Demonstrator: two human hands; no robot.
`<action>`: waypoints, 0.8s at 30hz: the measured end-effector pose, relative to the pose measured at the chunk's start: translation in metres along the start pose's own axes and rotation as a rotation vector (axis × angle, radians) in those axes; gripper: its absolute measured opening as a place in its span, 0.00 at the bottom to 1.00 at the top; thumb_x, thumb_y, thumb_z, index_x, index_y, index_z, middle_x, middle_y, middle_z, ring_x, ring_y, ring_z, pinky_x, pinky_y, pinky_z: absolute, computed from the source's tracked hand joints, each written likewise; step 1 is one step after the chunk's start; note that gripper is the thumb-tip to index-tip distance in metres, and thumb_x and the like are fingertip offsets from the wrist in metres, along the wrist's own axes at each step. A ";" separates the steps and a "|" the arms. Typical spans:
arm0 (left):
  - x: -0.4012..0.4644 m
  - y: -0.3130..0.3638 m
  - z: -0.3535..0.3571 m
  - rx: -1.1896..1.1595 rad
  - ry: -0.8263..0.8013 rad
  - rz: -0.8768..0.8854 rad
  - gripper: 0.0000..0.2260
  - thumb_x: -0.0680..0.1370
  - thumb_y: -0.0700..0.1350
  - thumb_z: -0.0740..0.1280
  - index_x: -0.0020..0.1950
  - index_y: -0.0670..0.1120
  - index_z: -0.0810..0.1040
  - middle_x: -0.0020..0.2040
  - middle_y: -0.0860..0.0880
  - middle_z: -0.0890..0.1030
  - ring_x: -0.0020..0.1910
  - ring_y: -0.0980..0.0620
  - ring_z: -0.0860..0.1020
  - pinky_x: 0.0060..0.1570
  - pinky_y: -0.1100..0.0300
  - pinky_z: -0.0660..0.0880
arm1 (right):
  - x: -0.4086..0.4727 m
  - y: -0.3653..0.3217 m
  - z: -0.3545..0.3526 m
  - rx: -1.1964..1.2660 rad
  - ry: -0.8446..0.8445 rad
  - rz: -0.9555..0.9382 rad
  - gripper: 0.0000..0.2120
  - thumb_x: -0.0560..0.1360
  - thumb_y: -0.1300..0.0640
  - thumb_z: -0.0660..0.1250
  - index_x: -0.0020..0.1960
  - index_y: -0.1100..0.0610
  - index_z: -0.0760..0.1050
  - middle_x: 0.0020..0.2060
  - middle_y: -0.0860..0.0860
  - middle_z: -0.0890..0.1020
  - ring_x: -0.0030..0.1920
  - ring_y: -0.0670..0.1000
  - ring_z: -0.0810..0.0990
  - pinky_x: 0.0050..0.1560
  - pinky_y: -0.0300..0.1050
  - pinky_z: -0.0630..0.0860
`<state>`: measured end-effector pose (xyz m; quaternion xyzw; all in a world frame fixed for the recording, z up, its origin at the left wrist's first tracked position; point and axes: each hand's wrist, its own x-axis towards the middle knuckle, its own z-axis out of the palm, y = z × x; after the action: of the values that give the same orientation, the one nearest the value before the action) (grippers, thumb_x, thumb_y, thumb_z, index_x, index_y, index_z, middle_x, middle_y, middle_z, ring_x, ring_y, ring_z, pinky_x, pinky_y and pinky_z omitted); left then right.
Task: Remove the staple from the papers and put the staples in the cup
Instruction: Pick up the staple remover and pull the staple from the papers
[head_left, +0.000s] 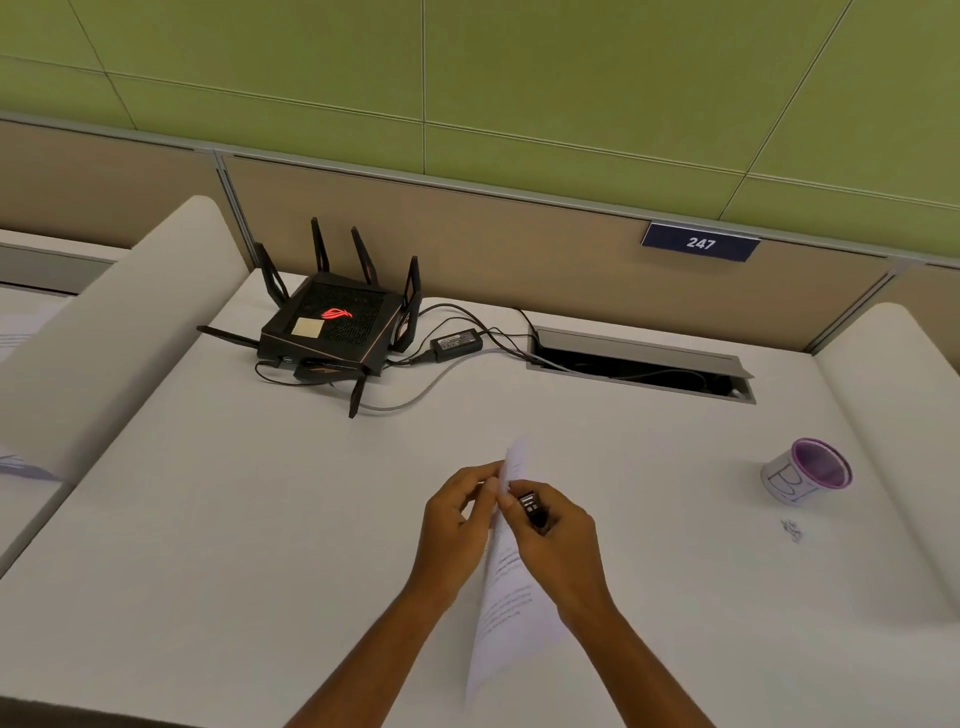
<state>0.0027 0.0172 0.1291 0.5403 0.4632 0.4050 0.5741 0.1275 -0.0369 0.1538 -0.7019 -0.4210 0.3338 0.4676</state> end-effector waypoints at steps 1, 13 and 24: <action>-0.002 0.002 0.001 -0.009 -0.029 0.041 0.12 0.85 0.47 0.64 0.66 0.54 0.82 0.62 0.55 0.84 0.62 0.53 0.83 0.56 0.54 0.84 | 0.000 0.001 0.000 0.012 0.004 0.005 0.06 0.78 0.48 0.72 0.55 0.44 0.83 0.44 0.40 0.87 0.47 0.44 0.85 0.48 0.35 0.82; -0.020 -0.003 -0.001 0.165 -0.051 0.249 0.21 0.81 0.45 0.70 0.74 0.54 0.73 0.69 0.55 0.74 0.68 0.53 0.76 0.54 0.63 0.83 | -0.004 0.003 -0.023 0.458 0.085 0.297 0.12 0.76 0.58 0.76 0.46 0.67 0.80 0.31 0.59 0.74 0.28 0.54 0.68 0.30 0.43 0.69; -0.043 -0.002 -0.004 0.261 -0.322 0.193 0.45 0.74 0.58 0.77 0.82 0.56 0.52 0.79 0.65 0.59 0.78 0.58 0.65 0.69 0.70 0.70 | -0.017 -0.017 -0.019 0.588 0.068 0.271 0.10 0.77 0.58 0.75 0.50 0.65 0.82 0.27 0.54 0.74 0.25 0.50 0.68 0.29 0.41 0.70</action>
<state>-0.0122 -0.0237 0.1311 0.7095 0.3599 0.3032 0.5245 0.1317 -0.0557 0.1777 -0.5973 -0.1936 0.4768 0.6152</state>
